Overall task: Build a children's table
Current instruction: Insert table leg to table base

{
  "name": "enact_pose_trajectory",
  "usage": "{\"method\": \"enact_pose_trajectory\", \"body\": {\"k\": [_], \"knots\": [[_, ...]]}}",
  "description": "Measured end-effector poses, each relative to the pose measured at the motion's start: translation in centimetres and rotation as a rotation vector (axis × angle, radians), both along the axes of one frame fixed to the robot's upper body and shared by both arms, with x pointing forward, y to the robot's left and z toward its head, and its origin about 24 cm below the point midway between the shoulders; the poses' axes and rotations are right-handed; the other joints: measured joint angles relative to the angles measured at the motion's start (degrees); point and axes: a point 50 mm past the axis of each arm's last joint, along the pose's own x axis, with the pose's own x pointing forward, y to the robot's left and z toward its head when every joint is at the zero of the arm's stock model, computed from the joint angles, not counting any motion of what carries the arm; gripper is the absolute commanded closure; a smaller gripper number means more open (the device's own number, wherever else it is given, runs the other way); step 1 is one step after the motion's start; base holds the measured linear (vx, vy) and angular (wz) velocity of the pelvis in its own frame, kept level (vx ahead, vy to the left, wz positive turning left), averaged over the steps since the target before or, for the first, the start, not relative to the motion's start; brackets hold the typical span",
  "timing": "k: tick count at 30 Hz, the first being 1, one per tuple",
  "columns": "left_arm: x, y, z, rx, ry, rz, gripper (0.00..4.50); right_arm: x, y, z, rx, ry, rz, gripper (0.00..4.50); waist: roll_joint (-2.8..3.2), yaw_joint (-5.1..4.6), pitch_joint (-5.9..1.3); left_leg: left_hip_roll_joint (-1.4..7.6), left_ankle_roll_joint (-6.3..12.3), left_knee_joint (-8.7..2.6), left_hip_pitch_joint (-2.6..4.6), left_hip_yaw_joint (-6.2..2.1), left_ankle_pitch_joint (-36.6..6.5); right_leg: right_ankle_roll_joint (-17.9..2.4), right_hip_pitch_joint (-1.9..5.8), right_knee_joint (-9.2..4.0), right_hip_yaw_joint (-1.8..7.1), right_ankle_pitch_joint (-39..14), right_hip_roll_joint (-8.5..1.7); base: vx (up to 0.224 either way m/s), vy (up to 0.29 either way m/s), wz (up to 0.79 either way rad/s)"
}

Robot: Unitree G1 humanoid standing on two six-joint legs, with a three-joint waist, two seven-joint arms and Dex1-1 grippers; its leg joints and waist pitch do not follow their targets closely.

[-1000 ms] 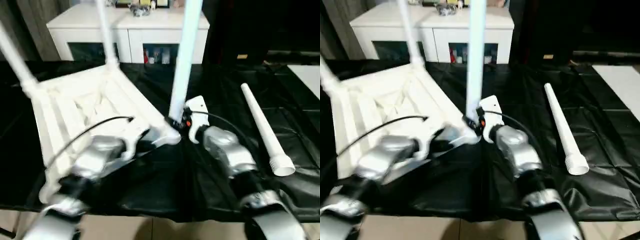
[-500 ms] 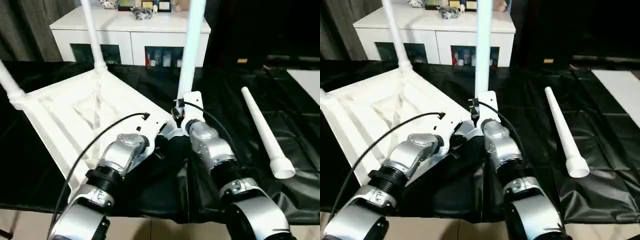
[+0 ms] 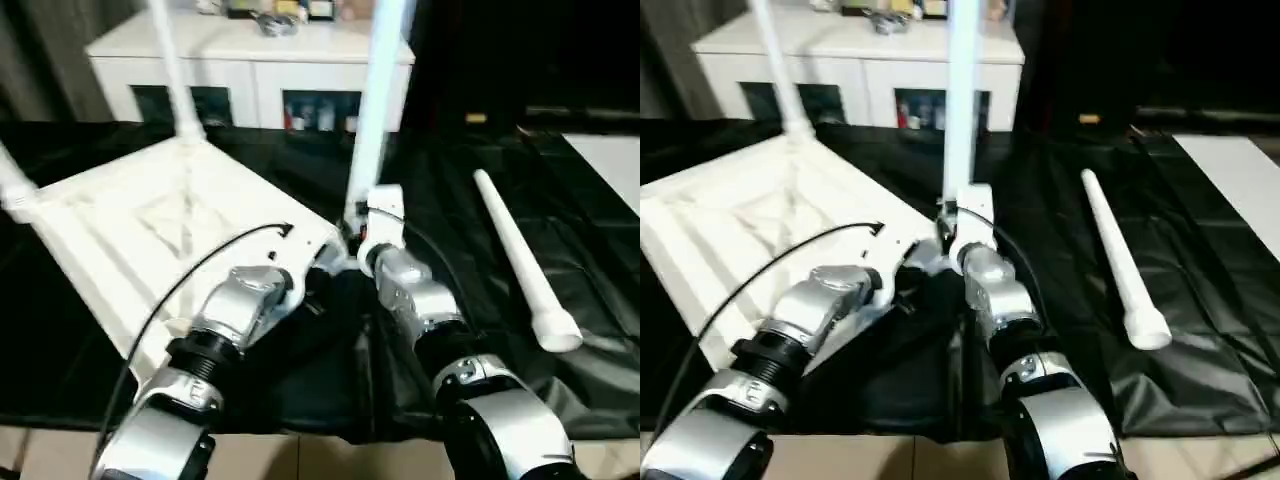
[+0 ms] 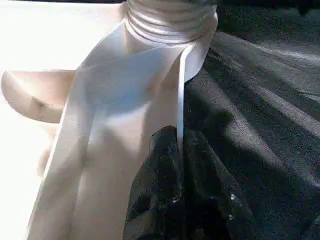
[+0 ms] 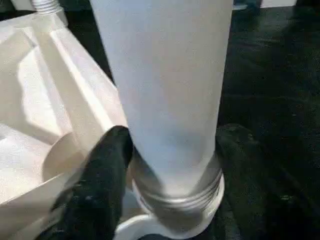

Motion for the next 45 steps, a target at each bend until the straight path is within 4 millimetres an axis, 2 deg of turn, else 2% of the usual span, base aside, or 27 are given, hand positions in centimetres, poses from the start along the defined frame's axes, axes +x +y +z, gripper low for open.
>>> {"method": "enact_pose_trajectory", "body": {"k": [4, 5, 8, 14, 15, 18, 22, 26, 30, 38, 39, 45], "knots": [[0.2, 0.5, 0.3, 0.004, -0.016, 0.008, 4.50, 0.1, 0.0, 0.3, 0.020, -0.004, 0.047, 0.97, -0.02, 0.03, 0.06, 0.00, -0.03, -0.17, -0.20, 0.04, 0.0, -0.2, -0.39, 0.00, -0.02, 0.8, 0.01, 0.000, 0.000, 0.00], [0.2, 0.6, 0.4, 0.005, -0.020, 0.008, 4.50, 0.1, -0.1, 0.4, 0.025, -0.008, 0.060, 0.97, -0.03, 0.08, 0.09, 0.01, -0.05, -0.17, -0.24, 0.05, 0.0, -0.2, -0.47, 0.00, -0.02, 1.2, 0.01, 0.000, 0.000, 0.00], [0.4, 0.8, 0.7, 0.007, -0.035, 0.007, 4.50, 0.2, -0.3, 0.9, 0.032, -0.014, 0.099, 0.64, 0.18, 0.27, 0.24, 0.15, -0.06, -0.31, -0.27, 0.06, 0.0, -0.5, -0.54, 0.03, -0.23, 1.4, 0.05, 0.000, 0.000, 0.00], [0.5, 1.8, 1.3, 0.008, -0.059, -0.037, 4.50, -0.2, -1.7, 1.4, 0.032, -0.036, 0.226, 0.64, 0.61, 0.92, 0.52, 0.42, -0.05, -0.45, -0.45, 0.08, 0.1, -0.6, -0.69, 0.01, -1.08, 1.4, 0.05, 0.021, 0.000, 0.01], [0.4, 2.4, 1.5, 0.010, -0.066, -0.073, 4.50, -0.6, -2.5, 1.4, 0.010, -0.043, 0.285, 0.64, 0.70, 1.20, 0.58, 0.46, 0.24, -0.46, -0.52, 0.05, 0.2, -0.7, -0.78, 0.01, -1.20, 1.3, 0.06, 0.070, 0.000, 0.05], [-0.2, 3.2, 1.6, 0.004, -0.068, -0.165, 4.50, -1.6, -4.4, 0.7, -0.057, -0.020, 0.390, 0.64, 0.88, 2.36, 0.68, 0.47, 0.30, -0.42, -0.85, 0.05, 0.2, -0.8, -0.95, 0.02, -1.27, 1.3, 0.03, 0.019, 0.000, 0.01], [-1.2, 4.0, 1.5, 0.006, -0.069, -0.282, 4.50, -2.9, -5.9, 0.9, -0.109, -0.035, 0.544, 0.64, 0.98, 3.09, 0.74, 0.49, 0.30, -0.19, -0.96, 0.08, 0.2, -0.8, -1.09, 0.10, -1.25, 1.3, -0.04, 0.000, 0.000, 0.00], [-2.2, 4.8, 1.3, -0.004, -0.052, -0.367, 4.50, -3.5, -6.5, 1.5, -0.129, -0.059, 0.627, 0.64, 1.09, 3.46, 0.81, 0.55, 0.04, 0.04, -0.90, 0.13, 0.1, -0.8, -0.96, 0.20, -1.23, 1.4, -0.07, 0.000, 0.000, 0.00], [-3.8, 5.0, 1.1, -0.031, -0.015, -0.485, 4.50, -4.7, -7.3, 1.5, -0.149, -0.051, 0.731, 0.64, 1.18, 4.30, 0.87, 0.67, -0.04, 0.21, -0.92, 0.23, 0.1, -0.8, -0.80, 0.19, -1.26, 1.4, -0.09, 0.000, 0.000, 0.00], [-4.3, 5.1, 1.0, -0.033, 0.000, -0.515, 4.50, -5.5, -7.3, 1.6, -0.155, -0.049, 0.809, 0.64, 1.19, 4.21, 0.88, 0.76, -0.04, 0.67, -0.90, 0.24, 0.0, -0.8, -0.68, 0.54, -1.28, 1.4, -0.14, 0.000, 0.000, 0.00], [-4.3, 5.1, 1.0, -0.033, 0.001, -0.515, 4.50, -5.5, -7.3, 1.6, -0.155, -0.049, 0.810, 0.90, 1.19, 4.18, 0.88, 0.78, -0.05, 0.74, -0.90, 0.23, 0.0, -0.8, -0.68, 0.63, -1.28, 1.4, -0.14, 0.000, 0.000, 0.00], [-4.4, 5.1, 0.9, -0.036, 0.009, -0.522, 4.50, -5.4, -7.4, 1.5, -0.158, -0.046, 0.803, 1.34, 1.18, 4.07, 0.88, 0.84, -0.08, 1.01, -0.89, 0.22, 0.1, -0.8, -0.69, 0.97, -1.27, 1.4, -0.14, 0.000, 0.000, 0.00]]}}
